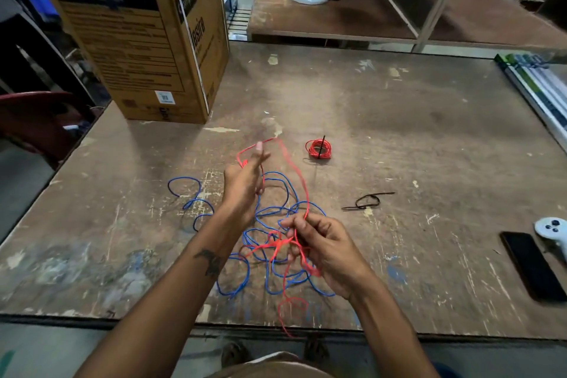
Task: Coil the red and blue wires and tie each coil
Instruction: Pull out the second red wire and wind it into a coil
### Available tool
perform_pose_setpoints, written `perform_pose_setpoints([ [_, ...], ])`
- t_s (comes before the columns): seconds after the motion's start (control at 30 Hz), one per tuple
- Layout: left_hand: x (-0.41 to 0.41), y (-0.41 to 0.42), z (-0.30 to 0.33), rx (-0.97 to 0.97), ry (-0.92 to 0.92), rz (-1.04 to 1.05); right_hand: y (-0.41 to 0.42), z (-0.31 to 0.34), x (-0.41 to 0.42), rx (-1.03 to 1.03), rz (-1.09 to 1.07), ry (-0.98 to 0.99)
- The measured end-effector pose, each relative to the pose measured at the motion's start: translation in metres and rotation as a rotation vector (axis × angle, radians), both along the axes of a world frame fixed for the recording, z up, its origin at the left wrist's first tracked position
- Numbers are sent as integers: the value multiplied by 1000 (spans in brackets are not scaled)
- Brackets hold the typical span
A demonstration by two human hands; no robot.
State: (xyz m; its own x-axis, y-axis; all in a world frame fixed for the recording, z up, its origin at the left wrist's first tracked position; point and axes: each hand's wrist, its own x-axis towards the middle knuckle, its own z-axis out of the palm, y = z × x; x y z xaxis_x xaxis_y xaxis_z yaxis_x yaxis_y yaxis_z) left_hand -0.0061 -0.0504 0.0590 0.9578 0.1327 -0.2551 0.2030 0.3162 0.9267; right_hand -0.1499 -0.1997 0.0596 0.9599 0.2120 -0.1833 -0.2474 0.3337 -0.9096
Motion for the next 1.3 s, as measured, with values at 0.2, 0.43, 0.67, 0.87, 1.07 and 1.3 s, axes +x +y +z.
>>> perform_pose_setpoints([
  [0.2,-65,11,0,203,-54,-355,-6,11,18,-166,-304,-103],
  [0.43,-85,21,-9,267,-228,-585,-2,12,23,-129,-443,-2],
  [0.67,-75,39,4,205,-223,-867,-12,18,21,-53,-254,44],
  [0.87,-70,22,-4,280,-296,-543,-23,39,16,-112,-63,-19],
  [1.07,-83,14,-8,290,-297,-620,-21,37,22,-387,-172,-65],
  [1.3,-87,2,-9,191,-304,-509,-17,38,24,-369,-289,-92],
])
